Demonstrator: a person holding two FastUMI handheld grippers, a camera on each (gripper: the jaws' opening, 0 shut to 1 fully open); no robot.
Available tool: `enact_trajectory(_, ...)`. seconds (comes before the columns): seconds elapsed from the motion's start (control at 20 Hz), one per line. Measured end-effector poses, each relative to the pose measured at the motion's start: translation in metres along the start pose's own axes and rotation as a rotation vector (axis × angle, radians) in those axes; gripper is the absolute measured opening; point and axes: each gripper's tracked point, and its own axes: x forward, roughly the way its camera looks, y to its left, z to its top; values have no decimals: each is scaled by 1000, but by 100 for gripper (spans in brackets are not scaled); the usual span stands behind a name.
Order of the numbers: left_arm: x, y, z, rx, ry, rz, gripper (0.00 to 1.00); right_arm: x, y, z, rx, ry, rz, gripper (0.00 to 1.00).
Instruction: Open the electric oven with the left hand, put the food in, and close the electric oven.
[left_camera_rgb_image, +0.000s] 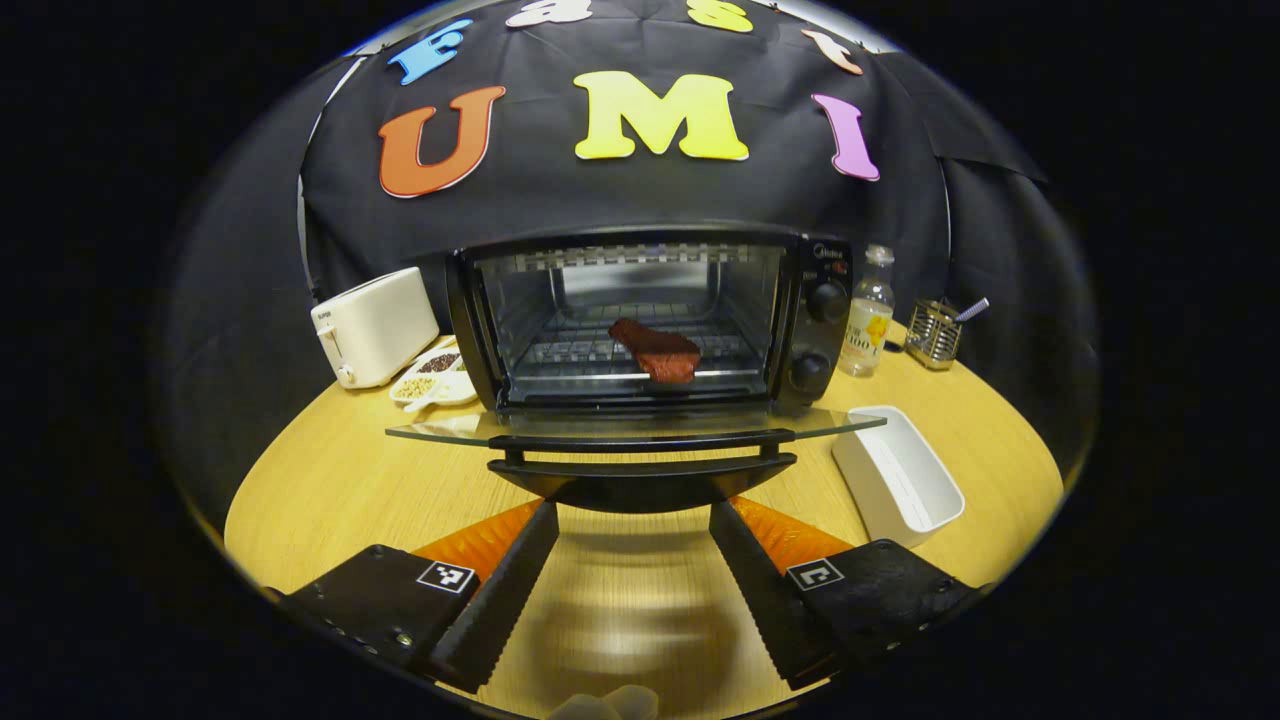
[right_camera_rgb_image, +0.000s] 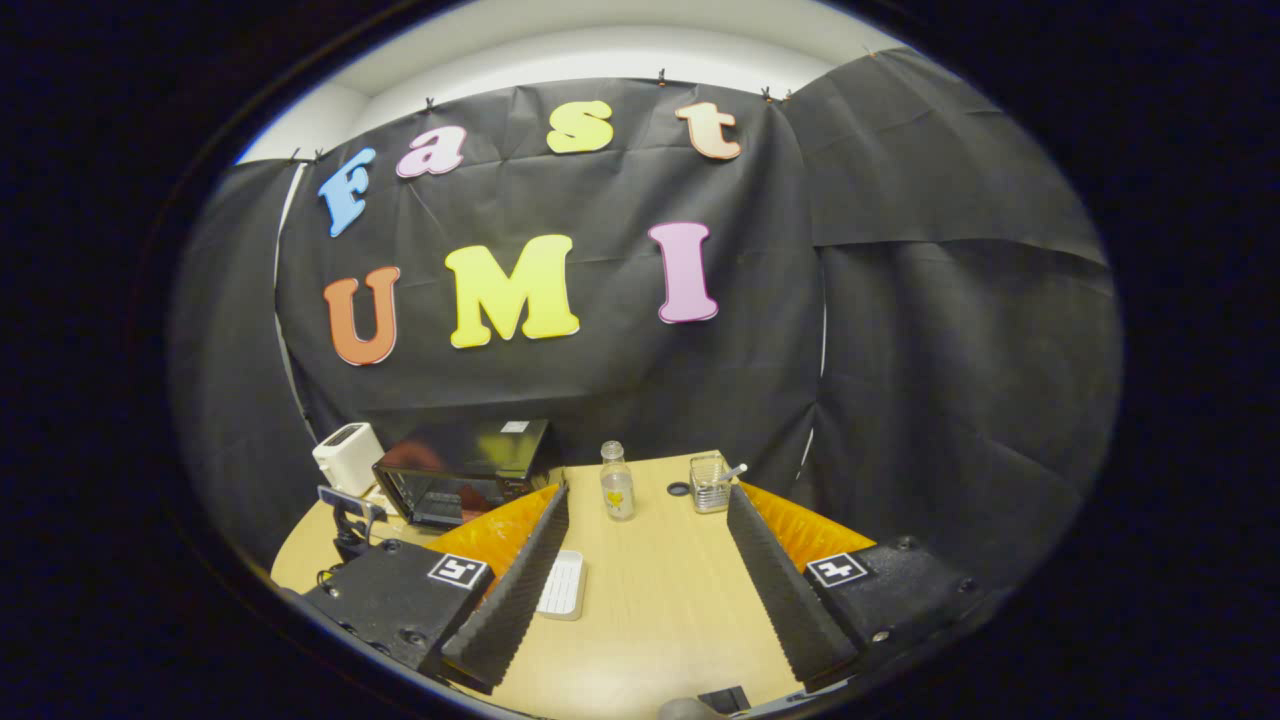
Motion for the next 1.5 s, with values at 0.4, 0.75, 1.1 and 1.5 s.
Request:
enact_trajectory(0.4,8,-9,75,8,-135,-32,98,-8,-14,-6,47,-7,-35,100)
enact_trajectory(0.75,-6,-22,56,-2,-109,-67,98,-23,-12,4,26,-31,-49,100)
enact_trajectory(1.1,-32,-27,50,-41,-112,-57,98,-28,-3,2,-43,1,-12,100)
enact_trajectory(1.5,-136,-10,109,-73,-269,27,98,-48,-5,9,-72,-42,121,96)
